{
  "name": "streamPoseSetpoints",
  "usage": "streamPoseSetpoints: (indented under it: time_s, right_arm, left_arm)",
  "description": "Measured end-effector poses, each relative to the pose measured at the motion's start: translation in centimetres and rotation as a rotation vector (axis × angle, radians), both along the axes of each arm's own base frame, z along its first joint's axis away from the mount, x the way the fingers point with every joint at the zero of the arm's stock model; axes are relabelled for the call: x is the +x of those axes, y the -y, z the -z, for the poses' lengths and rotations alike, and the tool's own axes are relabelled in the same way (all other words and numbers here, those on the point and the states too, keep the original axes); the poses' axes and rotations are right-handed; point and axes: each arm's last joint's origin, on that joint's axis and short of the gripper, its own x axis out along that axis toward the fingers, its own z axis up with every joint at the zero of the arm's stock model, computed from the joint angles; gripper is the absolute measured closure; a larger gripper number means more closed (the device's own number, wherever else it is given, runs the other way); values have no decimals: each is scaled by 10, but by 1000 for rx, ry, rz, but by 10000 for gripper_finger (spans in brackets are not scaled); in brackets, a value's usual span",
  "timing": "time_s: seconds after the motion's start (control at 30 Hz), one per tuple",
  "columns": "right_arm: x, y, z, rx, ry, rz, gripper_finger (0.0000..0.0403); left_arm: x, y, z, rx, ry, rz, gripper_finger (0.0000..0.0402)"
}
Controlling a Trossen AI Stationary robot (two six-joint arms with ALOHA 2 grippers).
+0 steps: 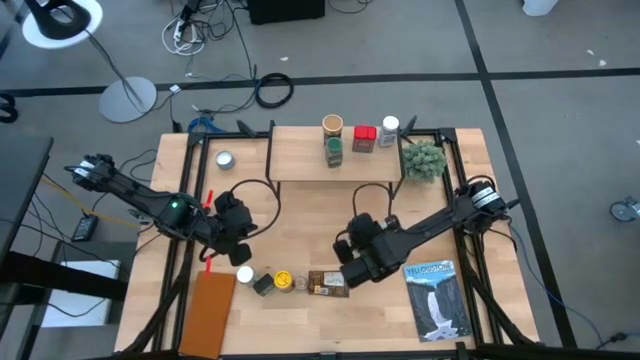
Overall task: Shelf spices
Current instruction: Put the green seasoning bottle on the shelf
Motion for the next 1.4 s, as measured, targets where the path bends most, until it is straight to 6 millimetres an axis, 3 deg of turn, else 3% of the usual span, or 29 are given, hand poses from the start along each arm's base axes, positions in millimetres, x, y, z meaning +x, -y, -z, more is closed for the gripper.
streamPoseSetpoints:
  time_s: [0.07,0.23,0.57,0.8,1.07,1.4]
  right_arm:
    - [-4,6,-11,-94,-5,21,385]
    - [-2,35,-32,-135,30,94,393]
    - [13,121,-65,60,24,61,401]
    - [18,165,-73,111,66,46,402]
    - [24,184,-73,62,55,10,402]
    - [27,190,-74,44,56,-29,403]
  left_arm:
    - [0,0,0,0,1,0,396]
    - [0,0,0,1,0,-1,396]
    - [0,0,0,0,2,-1,396]
    - [0,0,0,2,1,0,396]
    - [0,0,0,4,0,1,396]
    - [0,0,0,7,0,0,396]
